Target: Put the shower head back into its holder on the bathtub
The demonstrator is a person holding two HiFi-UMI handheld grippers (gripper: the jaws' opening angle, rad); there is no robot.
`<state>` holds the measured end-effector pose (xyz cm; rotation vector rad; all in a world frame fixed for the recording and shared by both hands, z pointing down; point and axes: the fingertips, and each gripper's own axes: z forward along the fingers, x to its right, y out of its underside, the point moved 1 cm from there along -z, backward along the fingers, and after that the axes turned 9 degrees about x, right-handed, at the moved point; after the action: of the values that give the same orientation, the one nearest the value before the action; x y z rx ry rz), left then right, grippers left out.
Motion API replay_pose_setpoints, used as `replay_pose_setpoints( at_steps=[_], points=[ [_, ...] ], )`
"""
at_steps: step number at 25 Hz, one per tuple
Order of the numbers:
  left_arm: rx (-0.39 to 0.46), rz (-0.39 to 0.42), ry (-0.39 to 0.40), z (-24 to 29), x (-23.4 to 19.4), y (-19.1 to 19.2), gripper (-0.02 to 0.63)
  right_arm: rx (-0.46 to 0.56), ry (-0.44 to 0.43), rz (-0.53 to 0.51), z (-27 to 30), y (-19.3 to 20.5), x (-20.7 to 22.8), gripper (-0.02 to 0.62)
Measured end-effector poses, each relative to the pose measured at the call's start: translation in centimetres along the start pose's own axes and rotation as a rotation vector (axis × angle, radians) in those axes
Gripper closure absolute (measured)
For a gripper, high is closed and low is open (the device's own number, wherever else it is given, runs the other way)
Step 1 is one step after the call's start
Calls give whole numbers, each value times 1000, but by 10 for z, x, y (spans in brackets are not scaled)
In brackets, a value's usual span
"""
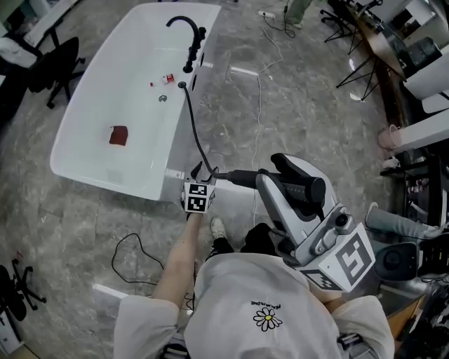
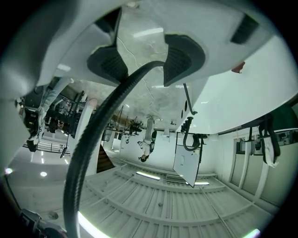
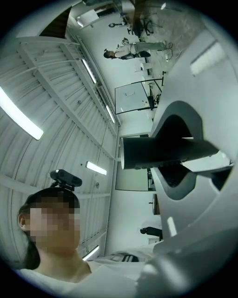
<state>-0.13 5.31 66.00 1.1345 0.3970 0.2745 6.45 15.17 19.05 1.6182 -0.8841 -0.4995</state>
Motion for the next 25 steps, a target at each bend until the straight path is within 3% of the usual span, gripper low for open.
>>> replay_pose_setpoints(
  at_steps=[2,4,5,8,10,14,19,25],
  points=[
    [-14,-4,-6,9,-15,-3,392,21,-28,-6,10,-12,-1,485],
    [-32,-9,-12,14,-24,-7,518,31,-40,-53,16,-17,0,485],
    [-36,-10,-22,15,-28,-10,538,33,-39,-79,16,-17,0,485],
    [9,-25,-98,13,-52,-24,541,42,-38,-84,21,-14,7,485],
    [75,-32,-161,20,-81,-54,543,47,-50,-51,35,-12,20,485],
    [240,15,-241,38,-140,-162,545,76,-70,-9,67,-13,52,485],
    [464,120,-275,58,-197,-310,543,115,-80,38,111,-13,103,486],
    [611,336,-265,78,-219,-450,543,159,-59,32,151,-15,166,486]
  ],
)
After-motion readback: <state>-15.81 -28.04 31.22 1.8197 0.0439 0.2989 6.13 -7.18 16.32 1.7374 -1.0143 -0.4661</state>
